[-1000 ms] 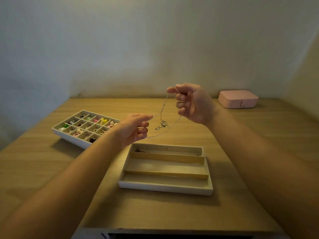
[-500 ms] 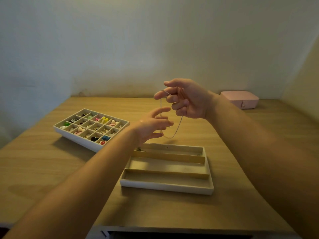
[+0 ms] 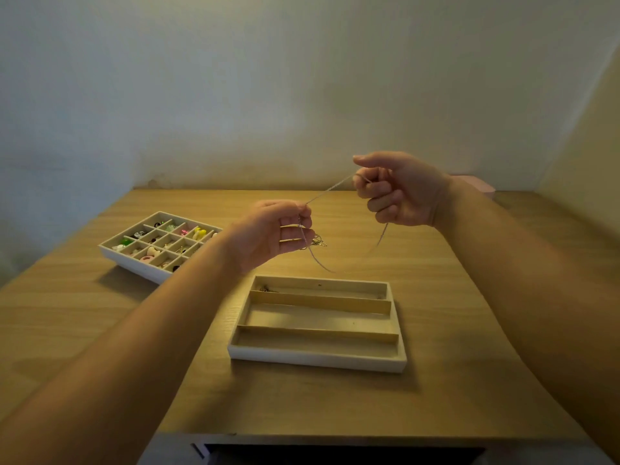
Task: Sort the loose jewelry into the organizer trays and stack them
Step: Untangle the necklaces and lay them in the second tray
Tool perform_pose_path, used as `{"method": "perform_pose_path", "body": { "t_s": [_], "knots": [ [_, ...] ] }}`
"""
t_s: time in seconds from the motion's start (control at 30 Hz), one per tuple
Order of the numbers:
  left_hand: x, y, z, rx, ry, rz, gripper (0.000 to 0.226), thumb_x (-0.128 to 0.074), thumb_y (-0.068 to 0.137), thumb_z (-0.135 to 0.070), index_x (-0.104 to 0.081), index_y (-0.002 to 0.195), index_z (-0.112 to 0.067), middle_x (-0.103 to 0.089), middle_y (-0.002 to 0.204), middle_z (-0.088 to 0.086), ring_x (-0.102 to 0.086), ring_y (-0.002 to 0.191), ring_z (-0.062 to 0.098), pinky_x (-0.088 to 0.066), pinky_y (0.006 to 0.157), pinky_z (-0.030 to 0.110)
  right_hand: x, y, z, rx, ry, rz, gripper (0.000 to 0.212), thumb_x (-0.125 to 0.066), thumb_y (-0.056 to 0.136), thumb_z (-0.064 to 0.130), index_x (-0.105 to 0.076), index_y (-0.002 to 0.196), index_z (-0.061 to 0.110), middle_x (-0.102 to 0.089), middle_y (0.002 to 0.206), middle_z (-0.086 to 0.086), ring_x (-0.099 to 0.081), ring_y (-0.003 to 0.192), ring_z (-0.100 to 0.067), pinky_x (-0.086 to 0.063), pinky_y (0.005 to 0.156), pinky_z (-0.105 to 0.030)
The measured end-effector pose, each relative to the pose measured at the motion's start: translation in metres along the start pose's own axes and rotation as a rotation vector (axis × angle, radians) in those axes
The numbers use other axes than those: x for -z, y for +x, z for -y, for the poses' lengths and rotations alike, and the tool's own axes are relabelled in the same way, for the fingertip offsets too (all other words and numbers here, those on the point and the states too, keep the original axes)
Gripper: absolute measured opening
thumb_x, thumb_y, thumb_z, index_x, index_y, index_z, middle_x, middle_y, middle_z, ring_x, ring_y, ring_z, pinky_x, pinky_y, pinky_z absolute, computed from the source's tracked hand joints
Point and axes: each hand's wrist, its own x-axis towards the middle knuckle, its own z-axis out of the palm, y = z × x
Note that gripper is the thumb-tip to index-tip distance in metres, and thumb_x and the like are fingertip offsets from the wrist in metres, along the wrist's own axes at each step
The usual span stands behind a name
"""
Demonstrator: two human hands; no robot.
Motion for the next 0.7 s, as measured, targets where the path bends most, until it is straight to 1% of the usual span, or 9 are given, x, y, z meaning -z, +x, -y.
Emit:
{"method": "perform_pose_path", "body": {
  "t_s": [0.13,0.2,0.23,0.3,0.37,0.43,0.5,0.6,0.7],
  "knots": [
    [0.004,-0.01,-0.006,0.013,-0.038,-0.012,0.022,-0.054,0.096,-0.022,-0.07,0.082,-0.016,-0.068,0.079,0.001,-0.069,0.073,0.017,-0.059,0.072,0.03,0.01,-0.005,-0.01,0.03,0.035,-0.066,0.034,-0.06,0.087,0.043,-0.049,0.065,0.02,-0.025,0.054,0.008,-0.025,0.047,-0.009,-0.03,0.047,-0.022],
    [0.007,-0.014,-0.006,0.033,-0.071,-0.043,0.02,-0.054,0.095,-0.023,-0.068,0.082,-0.017,-0.07,0.079,0.0,-0.069,0.071,0.014,-0.059,0.068,0.027,0.014,-0.007,-0.015,0.09,0.108,-0.109,0.037,-0.056,0.094,0.039,-0.048,0.064,0.02,-0.029,0.053,0.006,-0.031,0.05,-0.011,-0.04,0.054,-0.025],
    [0.008,-0.015,-0.004,0.044,-0.091,-0.057,0.02,-0.055,0.094,-0.024,-0.069,0.082,-0.017,-0.071,0.079,0.0,-0.069,0.07,0.014,-0.059,0.066,0.026,0.017,-0.006,-0.018,0.136,0.159,-0.127,0.037,-0.055,0.096,0.037,-0.048,0.064,0.019,-0.032,0.054,0.005,-0.035,0.051,-0.012,-0.045,0.061,-0.029],
    [0.011,-0.018,0.001,0.065,-0.134,-0.076,0.016,-0.057,0.092,-0.024,-0.069,0.084,-0.016,-0.072,0.081,0.002,-0.07,0.072,0.014,-0.059,0.063,0.023,0.021,-0.004,-0.022,0.231,0.253,-0.156,0.034,-0.055,0.096,0.034,-0.052,0.066,0.02,-0.037,0.055,0.004,-0.043,0.055,-0.014,-0.049,0.078,-0.035],
    [0.012,-0.02,0.007,0.077,-0.196,-0.076,0.013,-0.06,0.087,-0.023,-0.07,0.088,-0.015,-0.073,0.084,0.003,-0.072,0.078,0.016,-0.059,0.061,0.022,0.022,-0.001,-0.025,0.305,0.311,-0.175,0.023,-0.057,0.094,0.031,-0.059,0.074,0.019,-0.041,0.058,0.005,-0.048,0.059,-0.014,-0.05,0.083,-0.038],
    [0.012,-0.022,0.014,0.087,-0.242,-0.075,0.013,-0.061,0.086,-0.022,-0.07,0.091,-0.014,-0.074,0.088,0.004,-0.073,0.082,0.016,-0.06,0.063,0.021,0.02,0.001,-0.026,0.335,0.337,-0.177,0.015,-0.054,0.095,0.025,-0.065,0.092,0.015,-0.044,0.061,0.006,-0.047,0.059,-0.012,-0.052,0.073,-0.033],
    [0.01,-0.024,0.018,0.092,-0.273,-0.071,0.014,-0.061,0.087,-0.021,-0.07,0.095,-0.014,-0.075,0.09,0.004,-0.073,0.085,0.016,-0.06,0.065,0.021,0.016,0.003,-0.026,0.326,0.316,-0.168,0.018,-0.049,0.098,0.019,-0.065,0.106,0.015,-0.047,0.063,0.007,-0.043,0.056,-0.009,-0.047,0.058,-0.025],
    [0.009,-0.03,0.02,0.12,-0.338,-0.046,0.017,-0.058,0.09,-0.019,-0.071,0.098,-0.01,-0.075,0.091,0.006,-0.073,0.083,0.018,-0.061,0.065,0.022,0.008,0.006,-0.022,0.304,0.221,-0.16,0.019,-0.047,0.1,0.016,-0.065,0.105,0.017,-0.049,0.064,0.009,-0.041,0.052,-0.005,-0.04,0.048,-0.019],
    [0.01,-0.035,0.02,0.148,-0.364,-0.04,0.024,-0.053,0.095,-0.019,-0.07,0.106,-0.006,-0.074,0.094,0.009,-0.073,0.082,0.02,-0.061,0.064,0.024,0.002,0.01,-0.02,0.266,0.158,-0.158,0.018,-0.048,0.101,0.019,-0.066,0.1,0.019,-0.05,0.064,0.009,-0.042,0.05,-0.004,-0.038,0.046,-0.018]
  ]
}}
